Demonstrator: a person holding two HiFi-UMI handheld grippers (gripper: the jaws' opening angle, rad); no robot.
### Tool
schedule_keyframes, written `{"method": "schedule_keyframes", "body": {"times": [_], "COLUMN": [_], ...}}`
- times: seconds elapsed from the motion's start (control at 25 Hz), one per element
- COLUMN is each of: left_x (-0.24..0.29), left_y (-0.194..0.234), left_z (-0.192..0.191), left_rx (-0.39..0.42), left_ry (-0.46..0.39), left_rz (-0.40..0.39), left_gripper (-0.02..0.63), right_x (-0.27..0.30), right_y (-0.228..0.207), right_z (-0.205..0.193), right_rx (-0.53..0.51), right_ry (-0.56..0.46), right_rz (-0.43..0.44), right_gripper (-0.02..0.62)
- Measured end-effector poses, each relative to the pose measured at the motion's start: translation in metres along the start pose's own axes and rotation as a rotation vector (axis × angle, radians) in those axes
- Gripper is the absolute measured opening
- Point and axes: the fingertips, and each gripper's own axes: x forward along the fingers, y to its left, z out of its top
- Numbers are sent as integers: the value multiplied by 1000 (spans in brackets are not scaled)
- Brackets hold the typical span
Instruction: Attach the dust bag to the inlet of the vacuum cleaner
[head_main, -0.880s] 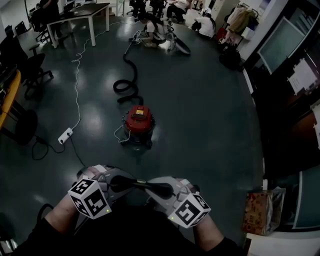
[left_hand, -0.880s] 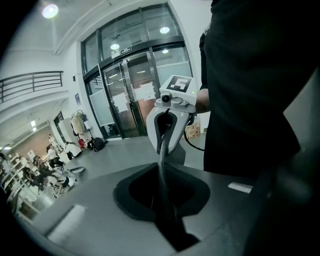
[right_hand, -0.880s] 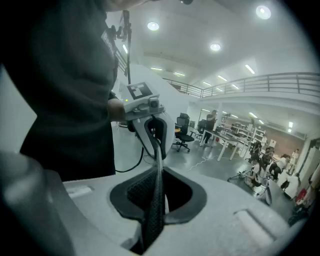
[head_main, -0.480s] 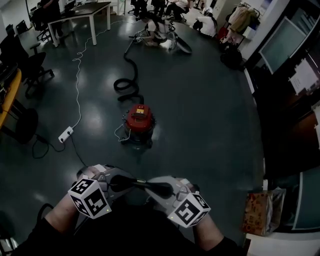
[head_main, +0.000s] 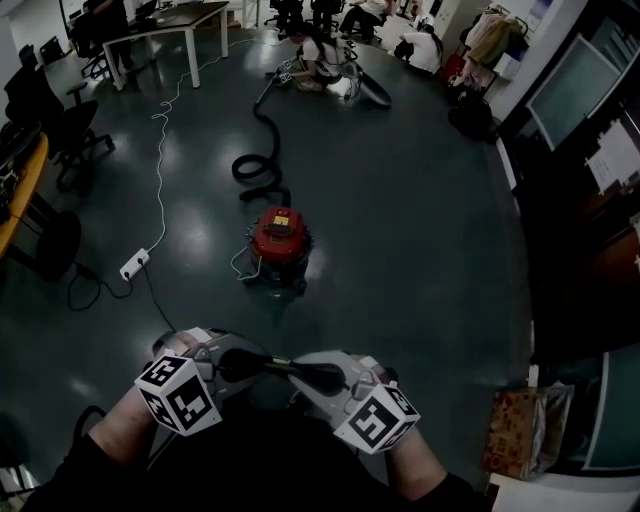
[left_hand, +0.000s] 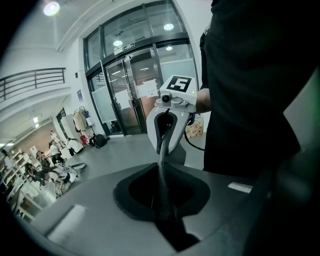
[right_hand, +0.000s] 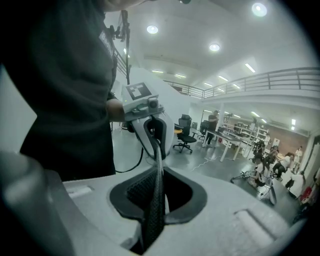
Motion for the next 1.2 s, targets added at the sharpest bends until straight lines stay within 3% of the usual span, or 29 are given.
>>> {"method": "schedule_keyframes", "body": {"times": [0.64, 1.2], "left_x": [60, 44], "left_y": [36, 120], "left_z": [15, -62], "left_rx": [-79, -78], "left_ry": [4, -57], "left_rz": [55, -28], "left_gripper": [34, 37], "right_x": [-29, 62], "right_y": [-49, -119], "right_z": [-45, -42], "right_rx": [-5, 86], "right_ry": [-4, 75], "right_rz": [51, -14], "right_gripper": [37, 37]}}
